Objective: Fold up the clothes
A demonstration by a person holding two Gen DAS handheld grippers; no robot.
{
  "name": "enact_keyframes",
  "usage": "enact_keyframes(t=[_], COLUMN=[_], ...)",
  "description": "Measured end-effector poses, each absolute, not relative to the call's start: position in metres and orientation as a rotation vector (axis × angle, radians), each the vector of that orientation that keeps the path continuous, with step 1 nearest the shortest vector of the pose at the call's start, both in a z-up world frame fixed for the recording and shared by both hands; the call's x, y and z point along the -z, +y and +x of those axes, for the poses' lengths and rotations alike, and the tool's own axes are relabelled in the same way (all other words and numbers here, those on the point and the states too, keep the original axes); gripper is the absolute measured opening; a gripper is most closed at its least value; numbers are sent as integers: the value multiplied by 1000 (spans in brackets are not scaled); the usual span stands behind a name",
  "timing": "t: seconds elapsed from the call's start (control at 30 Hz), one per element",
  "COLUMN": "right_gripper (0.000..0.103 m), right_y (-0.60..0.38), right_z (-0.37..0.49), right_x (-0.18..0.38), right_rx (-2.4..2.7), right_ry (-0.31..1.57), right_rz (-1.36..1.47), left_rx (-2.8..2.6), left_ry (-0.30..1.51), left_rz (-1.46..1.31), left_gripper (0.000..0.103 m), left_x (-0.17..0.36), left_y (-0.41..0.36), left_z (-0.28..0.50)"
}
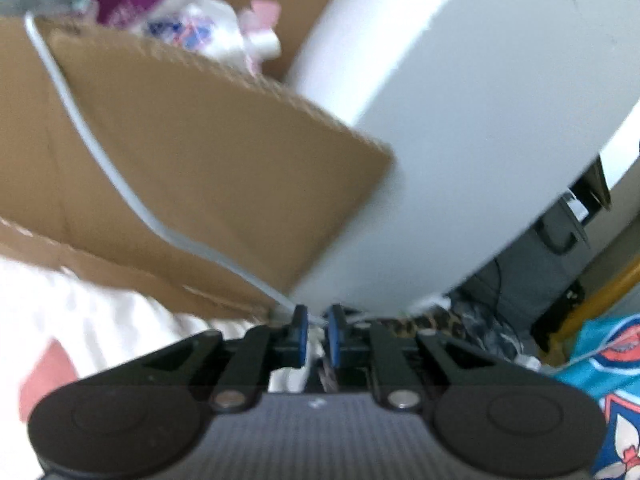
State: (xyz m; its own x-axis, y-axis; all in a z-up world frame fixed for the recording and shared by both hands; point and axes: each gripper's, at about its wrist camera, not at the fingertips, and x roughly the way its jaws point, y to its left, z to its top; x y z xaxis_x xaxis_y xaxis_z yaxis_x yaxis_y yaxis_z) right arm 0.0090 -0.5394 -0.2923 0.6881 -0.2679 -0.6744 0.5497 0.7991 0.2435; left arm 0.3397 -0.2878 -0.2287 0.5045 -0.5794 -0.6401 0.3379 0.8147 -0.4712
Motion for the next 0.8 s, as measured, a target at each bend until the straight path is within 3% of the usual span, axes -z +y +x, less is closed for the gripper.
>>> enact_keyframes(t=[0.33,0.6,0.63,0.7,0.8], right_gripper=[60,60,60,53,51], right_y=[-561,-574,-575,-577,-574], right_z=[-30,-48,-49,-52,-55], right_x=[304,339,342,346,346], right_rx=[542,466,454,439,421], right_ry=[593,580,576,571,562], right_rz=[577,713,734,762,765], left_rx=[864,914,903,880,869], left_ry=[863,917,919,933,929], left_rz=[-160,25,29,18,40], left_gripper=[10,10,6,2,3], left_x=[193,237,241,249,252], left_y=[-313,-345,-342,-338,-336], left_z=[283,249,249,253,256])
